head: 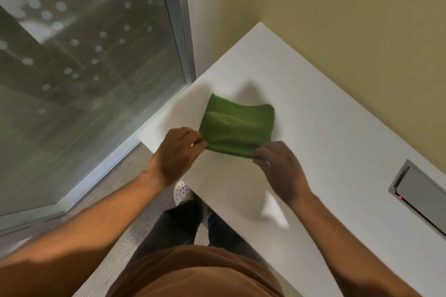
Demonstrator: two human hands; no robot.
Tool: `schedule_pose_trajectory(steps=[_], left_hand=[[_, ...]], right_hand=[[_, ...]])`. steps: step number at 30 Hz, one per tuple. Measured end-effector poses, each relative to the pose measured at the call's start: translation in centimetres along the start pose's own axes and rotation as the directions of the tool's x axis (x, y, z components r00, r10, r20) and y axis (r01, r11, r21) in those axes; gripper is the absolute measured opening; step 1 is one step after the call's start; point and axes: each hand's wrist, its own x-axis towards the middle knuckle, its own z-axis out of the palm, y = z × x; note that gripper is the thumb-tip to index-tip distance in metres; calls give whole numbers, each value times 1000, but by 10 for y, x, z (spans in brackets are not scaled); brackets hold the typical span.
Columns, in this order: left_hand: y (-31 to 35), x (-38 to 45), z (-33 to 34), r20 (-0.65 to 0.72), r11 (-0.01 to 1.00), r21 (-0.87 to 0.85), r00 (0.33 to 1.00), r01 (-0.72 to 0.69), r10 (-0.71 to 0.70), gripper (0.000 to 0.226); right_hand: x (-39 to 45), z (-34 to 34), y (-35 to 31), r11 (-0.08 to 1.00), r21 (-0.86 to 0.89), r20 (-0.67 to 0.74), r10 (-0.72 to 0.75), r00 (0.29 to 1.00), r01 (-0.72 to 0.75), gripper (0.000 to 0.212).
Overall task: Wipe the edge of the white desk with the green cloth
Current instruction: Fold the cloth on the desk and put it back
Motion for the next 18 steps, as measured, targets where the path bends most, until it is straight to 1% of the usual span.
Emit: schedule_pose_trajectory(steps=[1, 2, 3, 4, 5, 6, 7, 8, 9, 10, 11, 12, 13, 14, 16, 18], left_hand=[[4, -11, 12, 126, 1000, 27, 992, -12, 9, 19], [10, -22, 21, 284, 998, 63, 959, -22, 4, 22], [17, -32, 26, 419, 994, 102, 908, -26, -20, 22], [23, -39, 29, 472, 993, 116, 881, -13, -43, 21], [28, -41, 30, 455, 995, 86, 887, 47, -81, 24], [31, -40, 29, 406, 988, 25, 901, 153, -150, 31], [34, -35, 27, 354, 957, -46, 900, 288, -254, 34], [37, -26, 26, 325, 898, -119, 871, 424, -368, 34], [40, -16, 25, 320, 821, -172, 820, 544, -475, 35], [41, -3, 25, 313, 743, -216, 765, 634, -562, 36], [41, 12, 27, 303, 676, -248, 719, 693, -626, 36], [40, 27, 29, 294, 622, -280, 683, 731, -669, 36], [39, 43, 30, 300, 570, -300, 643, 765, -705, 36], [36, 59, 31, 325, 517, -305, 597, 800, -733, 37], [27, 84, 34, 408, 431, -278, 512, 859, -756, 43], [21, 101, 37, 455, 393, -242, 462, 887, -761, 48]], right_hand=[[-11, 15, 2, 999, -3, 86, 39, 995, -39, 11], [-21, 29, 3, 996, -7, 194, 88, 977, -88, 8], [-30, 42, 4, 990, -13, 297, 139, 945, -142, 7], [-39, 53, 5, 980, -13, 359, 191, 914, -199, 10], [-45, 63, 7, 963, 13, 362, 247, 899, -270, 14], [-48, 70, 7, 928, 69, 309, 330, 892, -367, 17], [-47, 75, 7, 867, 147, 218, 440, 871, -475, 18], [-43, 77, 7, 787, 234, 120, 559, 820, -571, 20], [-37, 78, 6, 695, 316, 60, 665, 745, -646, 22], [-28, 78, 5, 611, 378, 50, 737, 674, -696, 27], [-18, 76, 5, 557, 418, 58, 772, 633, -718, 31], [-6, 74, 7, 545, 440, 56, 777, 627, -714, 34], [6, 72, 9, 573, 438, 35, 759, 650, -693, 35], [18, 69, 13, 626, 409, 9, 725, 688, -664, 35], [41, 63, 23, 752, 260, -4, 629, 778, -606, 35], [57, 59, 35, 842, 86, 71, 527, 847, -532, 40]])
